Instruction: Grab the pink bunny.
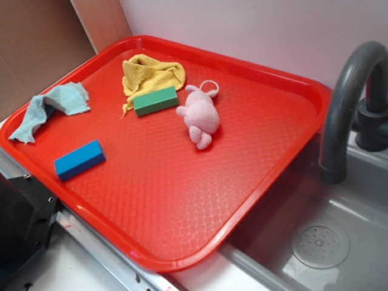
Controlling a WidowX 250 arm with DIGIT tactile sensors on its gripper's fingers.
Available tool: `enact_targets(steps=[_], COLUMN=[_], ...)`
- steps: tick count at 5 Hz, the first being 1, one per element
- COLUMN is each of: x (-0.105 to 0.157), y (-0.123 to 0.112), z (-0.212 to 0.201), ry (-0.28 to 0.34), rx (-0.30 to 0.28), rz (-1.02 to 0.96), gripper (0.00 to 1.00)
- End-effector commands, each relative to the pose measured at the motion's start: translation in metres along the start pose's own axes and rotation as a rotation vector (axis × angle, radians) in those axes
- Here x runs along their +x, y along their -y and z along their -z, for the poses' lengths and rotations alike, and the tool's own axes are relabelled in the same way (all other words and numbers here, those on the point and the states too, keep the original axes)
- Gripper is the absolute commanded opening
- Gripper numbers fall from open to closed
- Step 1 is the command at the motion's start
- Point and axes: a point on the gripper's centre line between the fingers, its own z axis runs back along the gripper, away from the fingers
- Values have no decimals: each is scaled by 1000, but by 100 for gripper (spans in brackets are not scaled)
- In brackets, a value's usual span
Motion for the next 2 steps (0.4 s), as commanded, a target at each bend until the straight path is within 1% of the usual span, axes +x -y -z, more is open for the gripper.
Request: enact_targets(steps=[1,2], x=[0,8], y=[0,1], z=[0,5], ry=[0,55], rx=[0,-7], rz=[0,-241], gripper=[100,100])
